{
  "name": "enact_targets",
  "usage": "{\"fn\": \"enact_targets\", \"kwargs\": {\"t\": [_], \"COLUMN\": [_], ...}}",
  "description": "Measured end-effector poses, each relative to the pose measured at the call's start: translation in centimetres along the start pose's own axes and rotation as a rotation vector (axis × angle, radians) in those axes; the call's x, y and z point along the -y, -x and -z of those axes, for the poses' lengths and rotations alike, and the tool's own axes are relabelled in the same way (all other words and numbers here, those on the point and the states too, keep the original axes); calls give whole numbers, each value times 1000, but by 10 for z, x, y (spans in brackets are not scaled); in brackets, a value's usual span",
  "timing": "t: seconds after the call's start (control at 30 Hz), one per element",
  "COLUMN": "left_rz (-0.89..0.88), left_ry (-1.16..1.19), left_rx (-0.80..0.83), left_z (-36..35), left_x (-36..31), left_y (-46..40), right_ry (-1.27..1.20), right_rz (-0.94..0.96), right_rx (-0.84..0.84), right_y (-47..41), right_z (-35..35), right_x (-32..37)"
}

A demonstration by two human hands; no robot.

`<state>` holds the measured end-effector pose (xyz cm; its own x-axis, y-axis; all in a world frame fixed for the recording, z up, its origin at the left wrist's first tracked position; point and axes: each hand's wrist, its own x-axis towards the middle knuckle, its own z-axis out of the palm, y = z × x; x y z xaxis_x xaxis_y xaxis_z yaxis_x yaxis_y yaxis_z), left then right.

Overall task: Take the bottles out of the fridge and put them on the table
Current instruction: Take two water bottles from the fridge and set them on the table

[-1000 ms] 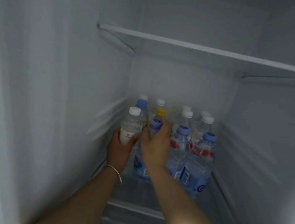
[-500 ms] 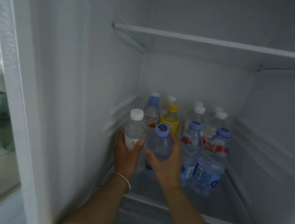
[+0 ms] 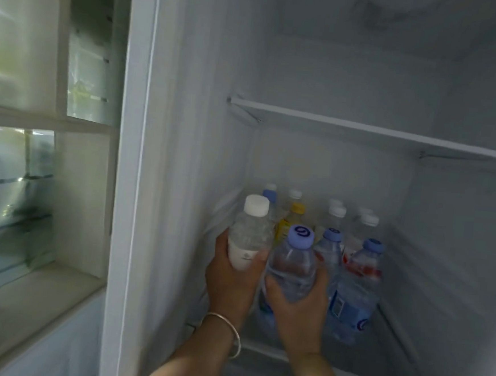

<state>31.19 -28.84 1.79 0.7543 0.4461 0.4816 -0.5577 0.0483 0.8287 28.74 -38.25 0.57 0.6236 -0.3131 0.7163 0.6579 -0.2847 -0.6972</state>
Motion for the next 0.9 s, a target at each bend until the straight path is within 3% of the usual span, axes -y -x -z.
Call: {"fn": "enact_targets", "kwargs": {"t": [0.33,0.67,0.9], "left_rz": [73,235,304], "left_ry": [70,185,337], "left_rx": [363,854,1191], "left_z": [60,108,117], "left_x": [-66,-130,-204], "left_y": [100,246,383], "right_ry": [194,485,635], "right_rz": [17,-210,-241], "right_rx": [-267,-514,-710], "right_y": [112,264,368], "right_z": [56,150,244], "right_x": [103,212,310]}}
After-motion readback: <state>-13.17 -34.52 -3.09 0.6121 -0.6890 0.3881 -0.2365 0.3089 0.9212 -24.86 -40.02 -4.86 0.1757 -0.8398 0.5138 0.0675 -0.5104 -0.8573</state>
